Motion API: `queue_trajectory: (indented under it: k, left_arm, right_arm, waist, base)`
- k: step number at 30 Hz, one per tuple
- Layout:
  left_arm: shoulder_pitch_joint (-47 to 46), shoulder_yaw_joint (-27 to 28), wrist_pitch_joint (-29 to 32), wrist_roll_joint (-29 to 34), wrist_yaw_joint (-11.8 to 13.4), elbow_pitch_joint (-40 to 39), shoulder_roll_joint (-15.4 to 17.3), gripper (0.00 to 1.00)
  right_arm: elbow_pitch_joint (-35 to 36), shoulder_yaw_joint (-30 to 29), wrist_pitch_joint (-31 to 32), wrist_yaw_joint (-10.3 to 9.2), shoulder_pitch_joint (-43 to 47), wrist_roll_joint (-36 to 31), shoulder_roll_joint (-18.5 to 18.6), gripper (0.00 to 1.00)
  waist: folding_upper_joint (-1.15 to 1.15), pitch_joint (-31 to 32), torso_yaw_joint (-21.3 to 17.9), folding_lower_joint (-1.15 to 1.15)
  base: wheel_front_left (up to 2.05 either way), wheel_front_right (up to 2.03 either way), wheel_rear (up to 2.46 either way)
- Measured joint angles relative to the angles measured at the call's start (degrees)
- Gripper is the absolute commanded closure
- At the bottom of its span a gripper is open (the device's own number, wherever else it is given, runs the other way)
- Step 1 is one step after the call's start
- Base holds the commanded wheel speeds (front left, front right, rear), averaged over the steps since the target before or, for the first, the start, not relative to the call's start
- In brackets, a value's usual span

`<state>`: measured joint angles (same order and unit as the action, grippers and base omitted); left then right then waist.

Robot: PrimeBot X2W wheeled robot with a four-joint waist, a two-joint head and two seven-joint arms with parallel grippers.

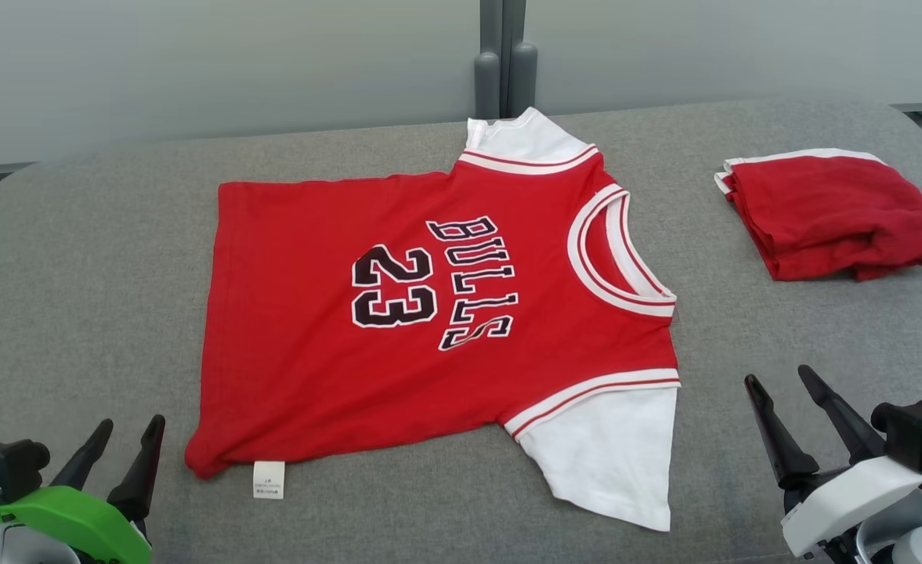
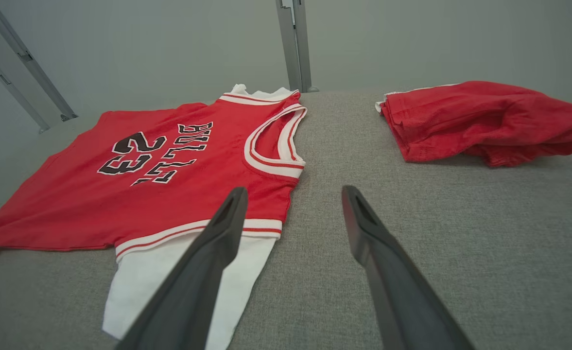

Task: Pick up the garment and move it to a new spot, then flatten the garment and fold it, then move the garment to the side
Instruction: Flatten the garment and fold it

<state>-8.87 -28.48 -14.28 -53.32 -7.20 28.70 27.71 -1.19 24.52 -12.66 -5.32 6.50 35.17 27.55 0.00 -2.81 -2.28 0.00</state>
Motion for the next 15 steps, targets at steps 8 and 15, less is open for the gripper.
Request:
queue_trajectory:
  k: [8,15]
  left_arm:
    - [0.7,2.8,-0.1,4.1,1.5,-4.9,-1.6,0.0]
    - [4.3,8.6,-0.1,7.4,3.5,-10.0,-3.7,0.0]
  right_arm:
    - [0.7,-1.1,-1.0,-0.89,0.0,-3.1,-0.1,0.0]
    - [0.8,-1.5,-1.3,-1.34,0.9,-4.8,-2.3,0.0]
  waist:
    - [0.0,2.3,0.6,0.0]
    - [0.0,3.5,1.7,0.0]
  base:
    - [0.0,0.0,0.0]
    - [0.0,0.0,0.0]
